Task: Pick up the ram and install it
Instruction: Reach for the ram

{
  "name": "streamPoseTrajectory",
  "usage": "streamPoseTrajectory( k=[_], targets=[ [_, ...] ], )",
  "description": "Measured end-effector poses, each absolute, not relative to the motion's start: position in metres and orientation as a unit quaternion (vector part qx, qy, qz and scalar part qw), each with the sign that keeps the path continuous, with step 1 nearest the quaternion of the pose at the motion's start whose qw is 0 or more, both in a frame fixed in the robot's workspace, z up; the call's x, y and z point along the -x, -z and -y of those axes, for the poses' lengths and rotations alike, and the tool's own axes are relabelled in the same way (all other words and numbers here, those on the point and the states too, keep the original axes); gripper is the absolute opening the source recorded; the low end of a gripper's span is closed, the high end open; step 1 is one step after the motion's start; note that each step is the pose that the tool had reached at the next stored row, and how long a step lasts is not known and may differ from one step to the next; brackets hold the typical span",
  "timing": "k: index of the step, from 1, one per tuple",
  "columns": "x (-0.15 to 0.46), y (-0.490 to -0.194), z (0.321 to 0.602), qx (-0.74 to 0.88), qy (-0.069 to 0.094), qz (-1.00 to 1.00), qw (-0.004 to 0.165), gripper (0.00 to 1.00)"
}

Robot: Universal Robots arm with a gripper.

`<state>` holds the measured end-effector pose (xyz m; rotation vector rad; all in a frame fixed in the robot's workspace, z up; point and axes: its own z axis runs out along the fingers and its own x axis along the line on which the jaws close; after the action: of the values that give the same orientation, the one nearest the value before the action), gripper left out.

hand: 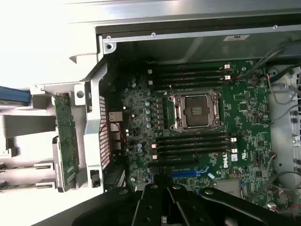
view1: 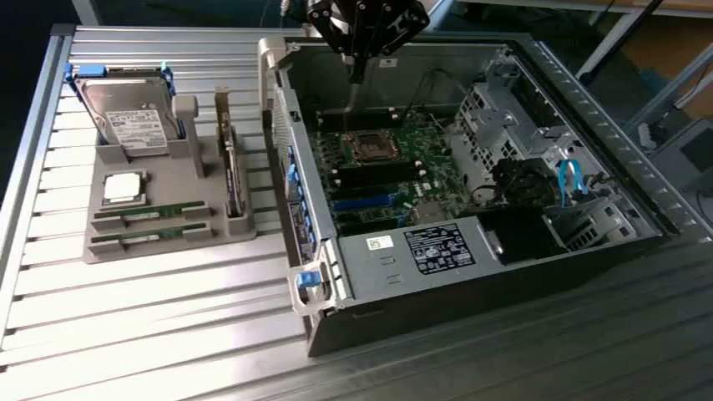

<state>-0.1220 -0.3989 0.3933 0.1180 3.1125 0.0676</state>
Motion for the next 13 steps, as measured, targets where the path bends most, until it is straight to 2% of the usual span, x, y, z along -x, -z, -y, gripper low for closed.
streamPoseTrajectory(
  k=[13],
  targets=[
    [0.1270,-0.3933,0.3990,-0.038,-0.022,-0.999,0.013,0.10]
  ],
)
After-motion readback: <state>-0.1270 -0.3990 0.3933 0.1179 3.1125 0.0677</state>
